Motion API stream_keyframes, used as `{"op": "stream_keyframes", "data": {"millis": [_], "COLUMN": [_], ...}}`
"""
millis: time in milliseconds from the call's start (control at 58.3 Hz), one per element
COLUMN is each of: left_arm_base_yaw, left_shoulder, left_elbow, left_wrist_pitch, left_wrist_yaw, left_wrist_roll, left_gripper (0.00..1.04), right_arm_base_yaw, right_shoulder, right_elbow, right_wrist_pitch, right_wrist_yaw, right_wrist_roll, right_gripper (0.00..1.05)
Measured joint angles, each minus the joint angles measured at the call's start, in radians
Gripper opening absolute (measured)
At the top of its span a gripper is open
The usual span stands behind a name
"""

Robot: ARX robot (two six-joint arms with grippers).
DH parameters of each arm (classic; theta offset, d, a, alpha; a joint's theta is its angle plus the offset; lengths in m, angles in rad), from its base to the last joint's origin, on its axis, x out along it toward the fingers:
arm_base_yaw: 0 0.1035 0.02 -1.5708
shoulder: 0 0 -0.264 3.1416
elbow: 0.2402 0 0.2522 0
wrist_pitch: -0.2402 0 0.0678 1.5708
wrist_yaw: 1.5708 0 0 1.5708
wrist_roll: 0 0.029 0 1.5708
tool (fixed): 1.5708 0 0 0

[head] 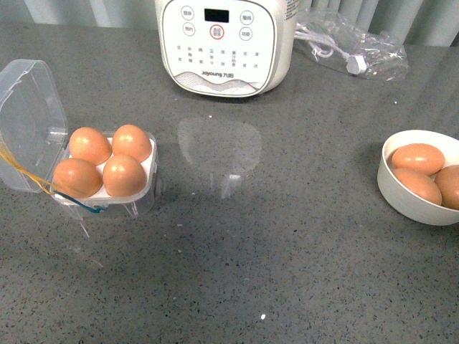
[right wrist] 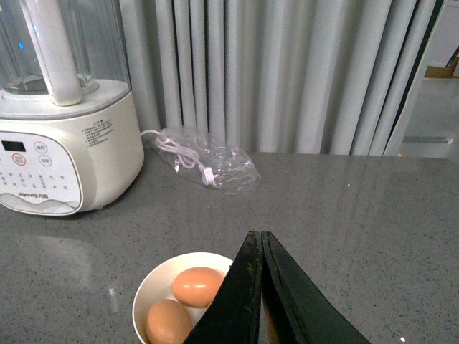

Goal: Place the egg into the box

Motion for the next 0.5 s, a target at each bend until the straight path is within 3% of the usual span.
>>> {"op": "stream_keyframes", "data": {"millis": [497], "left_arm_base_yaw": [0.0], "left_shoulder": [0.0], "left_elbow": [0.0], "left_wrist_pitch": [0.0], "left_wrist_yaw": [0.0], "left_wrist_roll": [0.0], "left_gripper": [0.98], "right_arm_base_yaw": [0.0], "right_shoulder": [-0.169], "right_elbow": [0.0], "right_wrist_pitch": [-0.167], "right_wrist_yaw": [0.0], "right_wrist_roll": [0.0], "right_gripper": [0.03]}}
